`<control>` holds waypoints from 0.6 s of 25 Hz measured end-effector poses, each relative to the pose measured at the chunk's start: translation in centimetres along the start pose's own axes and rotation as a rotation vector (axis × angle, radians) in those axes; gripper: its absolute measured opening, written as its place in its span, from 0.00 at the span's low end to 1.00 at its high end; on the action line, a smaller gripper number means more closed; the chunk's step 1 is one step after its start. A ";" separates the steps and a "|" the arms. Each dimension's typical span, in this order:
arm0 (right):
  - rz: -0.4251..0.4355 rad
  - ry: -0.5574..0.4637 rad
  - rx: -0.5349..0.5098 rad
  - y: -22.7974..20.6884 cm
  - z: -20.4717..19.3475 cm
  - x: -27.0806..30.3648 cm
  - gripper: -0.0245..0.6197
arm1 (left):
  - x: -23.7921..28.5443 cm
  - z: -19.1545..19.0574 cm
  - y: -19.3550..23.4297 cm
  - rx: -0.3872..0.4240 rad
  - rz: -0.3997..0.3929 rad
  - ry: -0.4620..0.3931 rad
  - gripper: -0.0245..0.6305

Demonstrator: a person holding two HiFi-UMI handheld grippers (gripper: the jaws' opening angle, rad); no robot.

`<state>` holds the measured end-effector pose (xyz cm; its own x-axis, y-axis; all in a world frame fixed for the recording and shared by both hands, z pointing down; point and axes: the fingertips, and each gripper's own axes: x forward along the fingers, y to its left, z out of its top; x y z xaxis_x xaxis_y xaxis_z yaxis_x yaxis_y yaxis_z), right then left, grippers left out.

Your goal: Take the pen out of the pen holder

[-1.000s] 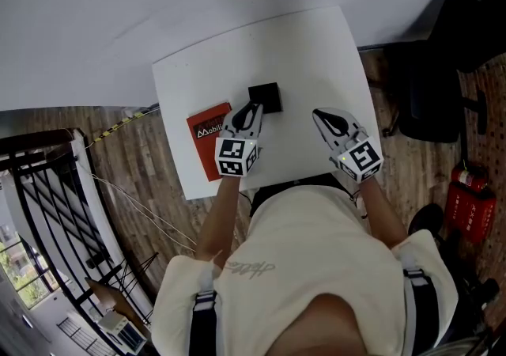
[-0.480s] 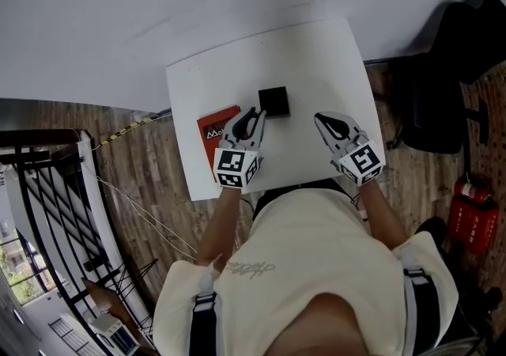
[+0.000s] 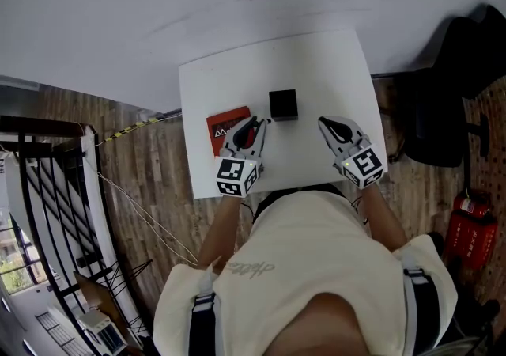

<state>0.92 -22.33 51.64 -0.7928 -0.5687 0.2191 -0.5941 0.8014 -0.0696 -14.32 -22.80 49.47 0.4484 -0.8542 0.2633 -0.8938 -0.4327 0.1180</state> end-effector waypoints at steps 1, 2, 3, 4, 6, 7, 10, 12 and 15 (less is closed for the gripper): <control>0.001 -0.002 0.000 0.2 0.2 0.0 0.05 | -0.4 0.0 0.1 0.000 0.004 -0.001 0.17; 0.005 -0.005 0.000 0.4 0.2 0.1 0.05 | -0.8 0.0 0.1 -0.001 0.009 -0.003 0.17; 0.008 -0.008 0.000 0.6 0.3 0.2 0.05 | -1.1 0.0 0.3 -0.003 0.014 -0.004 0.17; 0.010 -0.009 0.000 0.8 0.3 0.3 0.05 | -1.4 -0.1 0.4 -0.006 0.019 -0.005 0.17; 0.014 -0.010 -0.004 1.2 0.4 0.4 0.05 | -2.0 -0.2 0.7 -0.010 0.027 -0.008 0.17; 0.016 -0.011 -0.007 1.3 0.4 0.4 0.05 | -2.2 -0.3 0.8 -0.010 0.030 -0.010 0.17; 0.013 -0.007 -0.016 1.7 0.8 0.4 0.05 | -2.9 -0.6 0.9 -0.012 0.033 -0.013 0.17; 0.015 -0.009 -0.027 1.8 0.8 0.6 0.05 | -3.2 -0.8 1.2 -0.016 0.036 -0.013 0.17; 0.014 -0.010 -0.037 1.8 1.1 0.7 0.05 | -3.4 -1.1 1.5 -0.029 0.040 -0.014 0.17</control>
<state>-0.85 -21.43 50.59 -0.8023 -0.5591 0.2089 -0.5777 0.8154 -0.0363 -17.24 -20.20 49.80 0.4118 -0.8750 0.2546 -0.9111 -0.3896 0.1349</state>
